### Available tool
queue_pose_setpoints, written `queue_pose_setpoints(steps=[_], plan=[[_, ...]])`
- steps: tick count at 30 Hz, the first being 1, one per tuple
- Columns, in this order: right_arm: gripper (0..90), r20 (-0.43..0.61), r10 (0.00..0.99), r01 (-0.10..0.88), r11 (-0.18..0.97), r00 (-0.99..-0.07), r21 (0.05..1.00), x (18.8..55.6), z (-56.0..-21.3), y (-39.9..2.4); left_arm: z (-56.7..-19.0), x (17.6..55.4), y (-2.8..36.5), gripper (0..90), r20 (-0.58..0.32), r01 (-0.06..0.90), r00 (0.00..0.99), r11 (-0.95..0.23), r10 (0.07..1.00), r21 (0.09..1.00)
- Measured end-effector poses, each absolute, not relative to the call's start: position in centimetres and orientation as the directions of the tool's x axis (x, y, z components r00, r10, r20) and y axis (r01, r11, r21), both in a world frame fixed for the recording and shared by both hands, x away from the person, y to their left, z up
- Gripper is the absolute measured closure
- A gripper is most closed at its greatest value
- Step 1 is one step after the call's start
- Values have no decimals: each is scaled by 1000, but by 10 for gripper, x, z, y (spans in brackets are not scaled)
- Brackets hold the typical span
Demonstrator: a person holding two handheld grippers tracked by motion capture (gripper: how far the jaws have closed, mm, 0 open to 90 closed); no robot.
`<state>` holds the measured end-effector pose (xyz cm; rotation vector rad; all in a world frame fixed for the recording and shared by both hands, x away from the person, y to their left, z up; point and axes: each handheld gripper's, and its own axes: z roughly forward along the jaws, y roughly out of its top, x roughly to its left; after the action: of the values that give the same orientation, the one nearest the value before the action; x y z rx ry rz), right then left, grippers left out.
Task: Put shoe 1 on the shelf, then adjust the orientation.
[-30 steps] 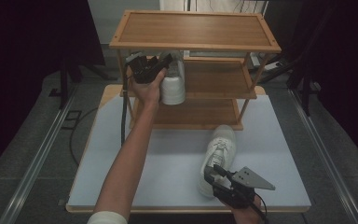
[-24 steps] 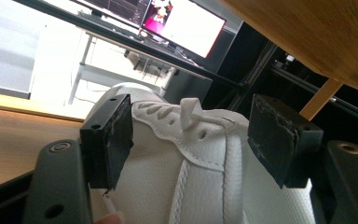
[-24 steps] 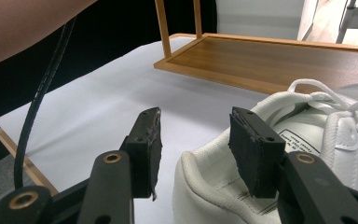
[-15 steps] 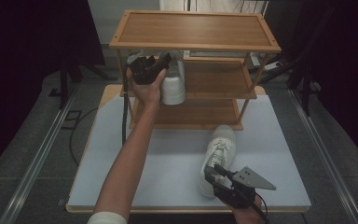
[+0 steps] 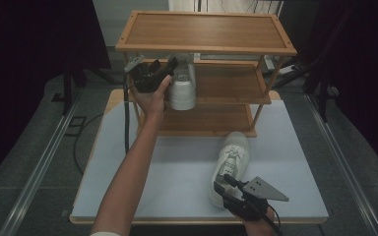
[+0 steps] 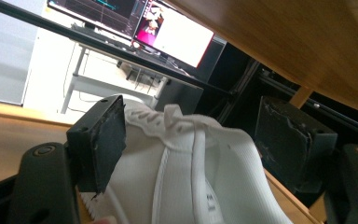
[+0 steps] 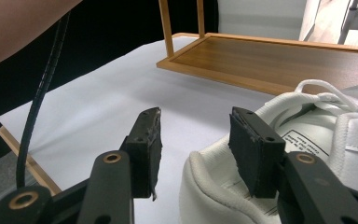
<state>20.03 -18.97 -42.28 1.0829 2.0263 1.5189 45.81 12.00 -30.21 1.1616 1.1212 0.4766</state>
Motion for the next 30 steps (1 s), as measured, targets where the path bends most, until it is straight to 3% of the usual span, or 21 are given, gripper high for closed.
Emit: queue_pose_setpoints(steps=[11, 12, 15, 18, 30], plan=[[558, 121, 755, 332, 134, -645, 934, 197, -421, -183, -302, 418, 145, 246, -442, 267, 477, 353, 760, 896], [578, 120, 755, 331, 135, -644, 934, 197, -421, -182, -302, 415, 147, 248, -443, 271, 482, 352, 756, 896], [773, 94, 758, 312, 149, -645, 938, 194, -420, -179, -304, 407, 153, 264, -435, 286, 507, 331, 744, 899], [851, 61, 752, 295, 181, -656, 938, 194, -419, -172, -306, 401, 160, 263, -440, 297, 508, 329, 741, 897], [845, -11, 773, 304, 263, -635, 916, 201, -431, -154, -323, 365, 178, 259, -452, 337, 531, 311, 717, 889]])
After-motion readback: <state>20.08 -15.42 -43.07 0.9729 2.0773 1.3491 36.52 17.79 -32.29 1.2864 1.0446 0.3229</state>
